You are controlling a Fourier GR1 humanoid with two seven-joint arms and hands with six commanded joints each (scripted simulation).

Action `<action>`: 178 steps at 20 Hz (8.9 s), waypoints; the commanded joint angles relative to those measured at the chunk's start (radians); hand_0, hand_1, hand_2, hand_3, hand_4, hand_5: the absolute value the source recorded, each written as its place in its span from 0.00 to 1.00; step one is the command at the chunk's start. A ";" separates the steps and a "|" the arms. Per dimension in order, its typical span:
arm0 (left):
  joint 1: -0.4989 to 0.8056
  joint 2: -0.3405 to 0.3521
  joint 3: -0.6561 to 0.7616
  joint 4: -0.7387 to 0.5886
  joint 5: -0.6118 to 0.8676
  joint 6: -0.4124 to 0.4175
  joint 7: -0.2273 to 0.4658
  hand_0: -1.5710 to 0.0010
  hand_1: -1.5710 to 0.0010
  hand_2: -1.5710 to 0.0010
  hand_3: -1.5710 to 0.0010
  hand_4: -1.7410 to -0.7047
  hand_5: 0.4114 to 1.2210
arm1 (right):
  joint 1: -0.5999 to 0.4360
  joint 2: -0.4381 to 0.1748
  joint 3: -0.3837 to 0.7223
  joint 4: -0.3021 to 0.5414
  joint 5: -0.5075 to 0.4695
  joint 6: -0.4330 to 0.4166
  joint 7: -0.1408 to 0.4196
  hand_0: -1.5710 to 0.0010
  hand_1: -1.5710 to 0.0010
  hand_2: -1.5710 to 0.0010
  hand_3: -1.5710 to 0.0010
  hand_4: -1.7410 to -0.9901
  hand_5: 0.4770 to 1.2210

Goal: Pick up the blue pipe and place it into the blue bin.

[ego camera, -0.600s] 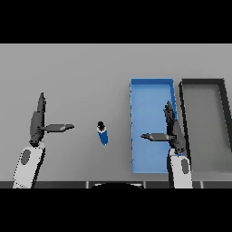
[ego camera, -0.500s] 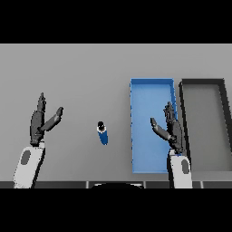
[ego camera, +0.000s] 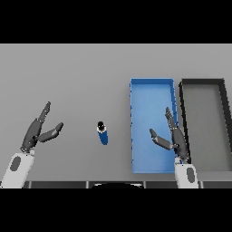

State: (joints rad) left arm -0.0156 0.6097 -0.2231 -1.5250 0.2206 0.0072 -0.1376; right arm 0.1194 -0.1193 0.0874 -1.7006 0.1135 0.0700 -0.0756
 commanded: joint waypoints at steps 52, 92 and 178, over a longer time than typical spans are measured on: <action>-0.189 -0.447 -0.353 0.057 -0.115 -0.124 -0.051 0.04 0.03 0.03 0.09 0.03 0.97 | 0.011 -0.012 0.001 -0.022 0.011 0.009 -0.017 1.00 1.00 1.00 1.00 0.66 0.20; -0.280 -0.444 -0.369 -0.057 -0.090 -0.186 0.112 0.00 0.00 0.00 0.09 0.01 1.00 | -0.443 -0.253 0.157 -0.259 -0.519 0.465 0.362 1.00 1.00 1.00 1.00 0.58 0.07; -0.253 -0.356 -0.360 -0.073 -0.183 -0.248 0.221 1.00 1.00 1.00 1.00 0.88 0.07 | -0.929 -0.195 -0.226 0.501 -0.589 0.212 0.640 0.00 0.00 0.00 0.00 0.32 1.00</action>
State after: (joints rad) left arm -0.2681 0.2531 -0.5835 -1.5982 0.0380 -0.2409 0.0844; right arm -0.8073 -0.3141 -0.1389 -1.1991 -0.4741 0.2847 0.5678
